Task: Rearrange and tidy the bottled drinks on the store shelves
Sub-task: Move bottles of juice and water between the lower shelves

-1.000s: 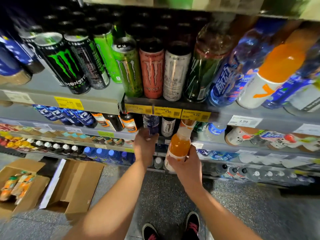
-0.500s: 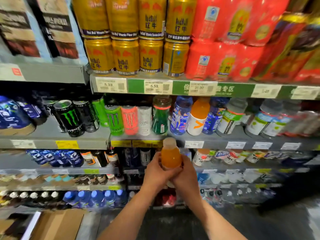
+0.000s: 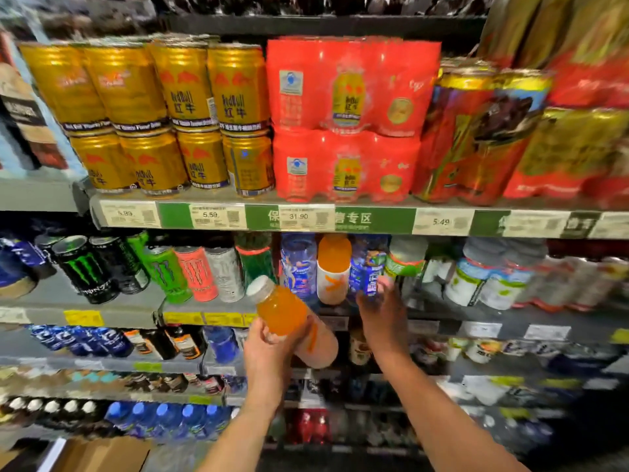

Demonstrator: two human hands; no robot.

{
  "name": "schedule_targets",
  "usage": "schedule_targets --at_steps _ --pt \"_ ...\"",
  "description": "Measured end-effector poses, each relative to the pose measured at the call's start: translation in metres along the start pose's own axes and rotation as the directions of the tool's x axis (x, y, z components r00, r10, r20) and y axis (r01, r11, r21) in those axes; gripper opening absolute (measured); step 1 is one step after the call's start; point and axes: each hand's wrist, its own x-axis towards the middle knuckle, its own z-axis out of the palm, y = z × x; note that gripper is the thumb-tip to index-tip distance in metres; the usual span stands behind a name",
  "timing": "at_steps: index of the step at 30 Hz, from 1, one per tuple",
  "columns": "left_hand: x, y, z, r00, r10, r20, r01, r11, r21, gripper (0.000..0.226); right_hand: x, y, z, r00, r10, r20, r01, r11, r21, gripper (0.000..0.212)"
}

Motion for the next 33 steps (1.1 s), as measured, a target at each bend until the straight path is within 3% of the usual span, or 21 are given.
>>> schedule_targets --at_steps 4,7,13,19,27,29,31,33 --pt "-0.009 0.004 0.023 0.998 0.029 -0.050 -0.030 0.999 -0.022 0.027 0.017 0.013 0.003 0.996 -0.078 -0.041 0.078 0.997 -0.015 0.041" --pt "-0.014 0.006 0.031 0.996 0.042 -0.073 -0.043 0.999 -0.016 0.029 0.020 0.021 0.004 0.993 -0.096 -0.062 0.098 0.995 0.029 0.060" --pt "-0.012 0.013 0.037 0.991 0.031 -0.129 -0.031 1.000 0.002 0.052 0.033 0.016 0.013 0.996 -0.061 -0.067 0.061 0.998 0.007 0.066" --pt "-0.006 0.016 0.028 0.992 0.045 -0.119 -0.044 0.999 0.016 0.039 0.042 0.008 0.022 0.997 -0.033 -0.070 0.032 0.999 -0.014 0.082" --pt "0.011 0.019 0.002 0.997 0.032 0.068 -0.033 0.999 0.012 0.042 0.048 -0.005 0.019 0.994 -0.033 -0.107 0.015 0.985 -0.171 0.072" --pt "0.014 0.016 -0.005 0.992 0.065 0.108 -0.070 0.997 0.037 0.043 0.042 -0.006 0.014 0.993 -0.056 -0.108 0.032 0.977 -0.212 0.060" --pt "0.017 0.015 -0.010 0.987 0.073 0.141 -0.081 0.996 0.048 0.046 0.031 -0.012 0.006 0.992 -0.065 -0.113 0.043 0.982 -0.184 0.046" --pt "0.021 0.013 -0.010 0.984 0.052 0.170 -0.062 0.997 0.054 0.052 0.021 -0.023 -0.002 0.988 -0.064 -0.141 0.043 0.988 -0.148 0.045"
